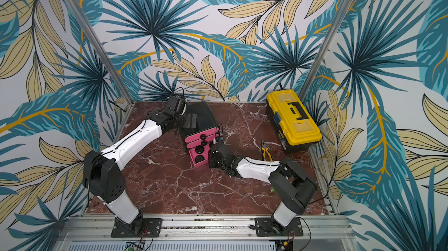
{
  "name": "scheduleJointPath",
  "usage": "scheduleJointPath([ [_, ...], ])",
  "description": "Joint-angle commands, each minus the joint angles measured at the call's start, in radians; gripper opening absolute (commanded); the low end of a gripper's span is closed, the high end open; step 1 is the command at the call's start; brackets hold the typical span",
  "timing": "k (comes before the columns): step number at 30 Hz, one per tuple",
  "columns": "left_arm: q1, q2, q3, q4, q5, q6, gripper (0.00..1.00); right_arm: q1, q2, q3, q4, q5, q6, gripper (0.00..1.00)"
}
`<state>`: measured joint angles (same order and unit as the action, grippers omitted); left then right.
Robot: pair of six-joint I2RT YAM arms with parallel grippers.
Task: Put the bluetooth earphones in the drawer according to color
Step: Close the drawer of the storage box.
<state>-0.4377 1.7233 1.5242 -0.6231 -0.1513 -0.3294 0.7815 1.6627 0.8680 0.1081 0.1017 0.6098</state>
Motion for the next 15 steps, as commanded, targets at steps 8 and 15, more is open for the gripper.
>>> scheduleJointPath([
  [8,-0.002,0.035,-0.079,-0.092,0.076,0.003,1.0,0.004,0.023,0.05,0.015,0.02,0.073,0.32],
  [15,-0.001,0.032,-0.088,-0.085,0.077,0.004,1.0,0.003,-0.103,-0.097,0.039,0.058,0.16,0.33],
])
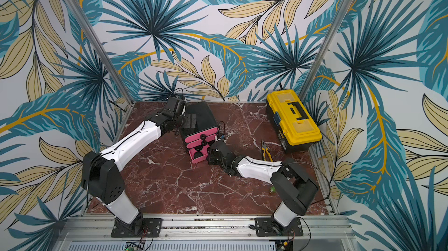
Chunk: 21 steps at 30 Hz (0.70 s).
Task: Put the bluetooth earphones in the drawer according to color
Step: Close the drawer of the storage box.
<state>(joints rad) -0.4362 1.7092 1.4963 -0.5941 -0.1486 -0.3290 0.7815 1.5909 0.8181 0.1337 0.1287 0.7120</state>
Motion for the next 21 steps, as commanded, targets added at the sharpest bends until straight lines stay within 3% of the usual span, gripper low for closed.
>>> scheduleJointPath([
  [1,-0.002,0.046,-0.061,-0.114,0.075,0.004,1.0,0.002,-0.034,-0.066,0.014,0.035,0.076,0.32],
  [8,-0.003,0.048,-0.062,-0.108,0.075,0.005,1.0,-0.037,0.019,-0.155,0.171,-0.036,0.193,0.24],
  [14,-0.002,0.055,-0.065,-0.104,0.073,0.01,1.0,-0.067,0.124,-0.105,0.284,-0.087,0.23,0.14],
  [21,-0.001,0.056,-0.061,-0.105,0.073,0.014,1.0,-0.126,0.228,-0.069,0.512,-0.137,0.318,0.11],
])
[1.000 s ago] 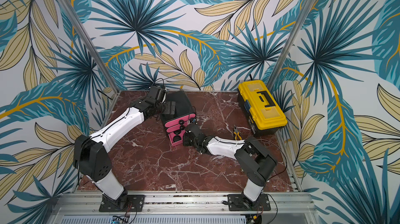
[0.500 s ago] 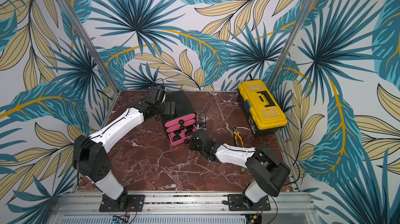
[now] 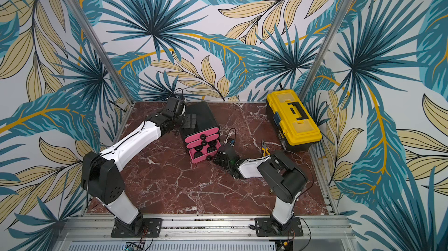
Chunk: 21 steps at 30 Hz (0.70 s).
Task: Put the bluetooth earphones in the drawer according to color
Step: Close the drawer of the storage box.
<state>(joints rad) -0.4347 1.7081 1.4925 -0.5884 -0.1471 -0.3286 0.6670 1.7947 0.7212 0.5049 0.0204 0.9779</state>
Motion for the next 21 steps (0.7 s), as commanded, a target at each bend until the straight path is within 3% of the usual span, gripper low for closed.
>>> scheduleJointPath([
  [1,-0.003,0.056,-0.057,-0.111,0.072,0.014,1.0,-0.015,0.036,0.046,0.148,-0.032,0.057,0.11],
  [5,-0.003,0.056,-0.06,-0.108,0.08,0.013,1.0,-0.018,0.09,0.115,0.151,-0.061,0.074,0.11],
  [13,-0.003,0.052,-0.06,-0.105,0.092,0.008,1.0,-0.017,0.194,0.135,0.332,-0.086,0.186,0.1],
  [21,-0.003,0.009,-0.069,-0.108,0.105,0.005,1.0,-0.017,0.137,0.048,0.418,-0.069,0.214,0.09],
])
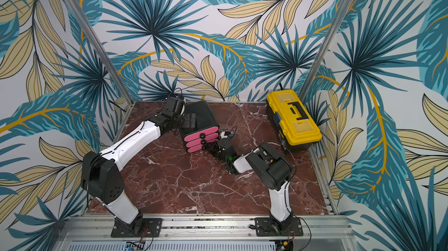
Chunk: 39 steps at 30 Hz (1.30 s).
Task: Put the bluetooth earphones in the drawer according to color
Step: Close the drawer of the storage box, then move the storage box to the center of the board.
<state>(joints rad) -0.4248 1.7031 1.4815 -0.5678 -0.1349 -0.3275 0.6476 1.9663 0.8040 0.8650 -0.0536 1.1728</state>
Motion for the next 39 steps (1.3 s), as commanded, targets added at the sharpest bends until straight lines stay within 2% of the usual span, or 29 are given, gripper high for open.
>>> scheduleJointPath([
  [1,-0.014,0.002,-0.059,-0.13,0.094,0.002,1.0,0.002,-0.055,-0.05,0.051,0.007,0.011,0.08],
  [5,-0.012,-0.059,-0.054,-0.143,0.09,-0.002,1.0,0.002,-0.189,-0.094,-0.086,0.034,-0.06,0.09],
  [8,-0.006,-0.112,-0.044,-0.154,0.073,-0.007,1.0,0.002,-0.321,-0.105,-0.245,0.062,-0.146,0.13],
  [13,0.057,-0.207,-0.044,-0.122,0.056,-0.033,1.0,-0.007,-0.487,-0.019,-0.559,0.071,-0.301,0.26],
  [17,0.141,-0.24,-0.036,-0.104,0.104,-0.067,1.0,-0.039,-0.529,0.075,-0.685,0.022,-0.381,0.42],
  [24,0.25,-0.191,-0.046,-0.033,0.271,-0.139,1.0,-0.132,-0.41,0.354,-0.891,-0.116,-0.505,0.64],
  [26,0.267,-0.163,-0.046,-0.011,0.33,-0.156,1.0,-0.156,-0.353,0.429,-0.945,-0.141,-0.54,0.67],
  [30,0.278,-0.103,-0.034,0.019,0.434,-0.17,1.0,-0.225,-0.226,0.555,-0.988,-0.278,-0.584,0.73],
  [37,0.278,0.0,-0.041,0.06,0.562,-0.195,1.0,-0.252,0.002,0.762,-1.024,-0.552,-0.611,0.73],
  [39,0.279,0.007,-0.067,0.079,0.578,-0.206,1.0,-0.243,0.032,0.785,-1.014,-0.596,-0.598,0.7],
])
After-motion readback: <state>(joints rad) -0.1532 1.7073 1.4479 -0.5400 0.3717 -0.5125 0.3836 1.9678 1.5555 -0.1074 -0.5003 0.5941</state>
